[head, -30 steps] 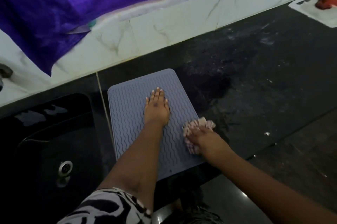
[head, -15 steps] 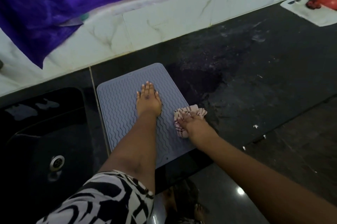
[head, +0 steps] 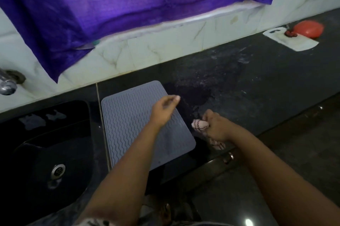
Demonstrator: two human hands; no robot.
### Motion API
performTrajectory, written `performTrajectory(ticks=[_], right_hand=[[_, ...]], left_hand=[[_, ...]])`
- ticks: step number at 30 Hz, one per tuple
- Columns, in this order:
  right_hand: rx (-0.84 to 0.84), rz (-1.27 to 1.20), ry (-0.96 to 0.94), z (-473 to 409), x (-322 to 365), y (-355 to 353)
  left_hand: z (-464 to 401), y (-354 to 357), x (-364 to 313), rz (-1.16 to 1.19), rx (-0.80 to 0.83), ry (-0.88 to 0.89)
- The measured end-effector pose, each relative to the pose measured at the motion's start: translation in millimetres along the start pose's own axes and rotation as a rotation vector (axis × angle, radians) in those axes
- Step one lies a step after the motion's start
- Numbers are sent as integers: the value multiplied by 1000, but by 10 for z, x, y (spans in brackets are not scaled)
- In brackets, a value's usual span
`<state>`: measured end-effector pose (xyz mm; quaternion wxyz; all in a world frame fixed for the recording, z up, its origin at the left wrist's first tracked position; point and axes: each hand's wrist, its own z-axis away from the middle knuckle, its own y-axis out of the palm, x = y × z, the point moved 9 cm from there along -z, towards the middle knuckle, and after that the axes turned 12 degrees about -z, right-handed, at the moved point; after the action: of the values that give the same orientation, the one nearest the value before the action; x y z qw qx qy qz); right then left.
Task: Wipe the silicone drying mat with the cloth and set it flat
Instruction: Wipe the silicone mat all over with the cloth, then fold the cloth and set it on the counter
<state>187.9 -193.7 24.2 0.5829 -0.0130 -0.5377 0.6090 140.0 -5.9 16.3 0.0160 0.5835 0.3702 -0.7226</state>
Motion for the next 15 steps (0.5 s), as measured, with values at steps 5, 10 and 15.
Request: performTrajectory(ticks=[5, 10, 15], right_hand=[[36, 94, -52, -6, 193, -398], [-201, 92, -125, -160, 268, -746], [-75, 14, -115, -317, 243, -683]], left_hand=[[383, 456, -635, -310, 375, 369], [235, 403, -806, -594, 292, 437], [58, 322, -426, -266, 477, 54]])
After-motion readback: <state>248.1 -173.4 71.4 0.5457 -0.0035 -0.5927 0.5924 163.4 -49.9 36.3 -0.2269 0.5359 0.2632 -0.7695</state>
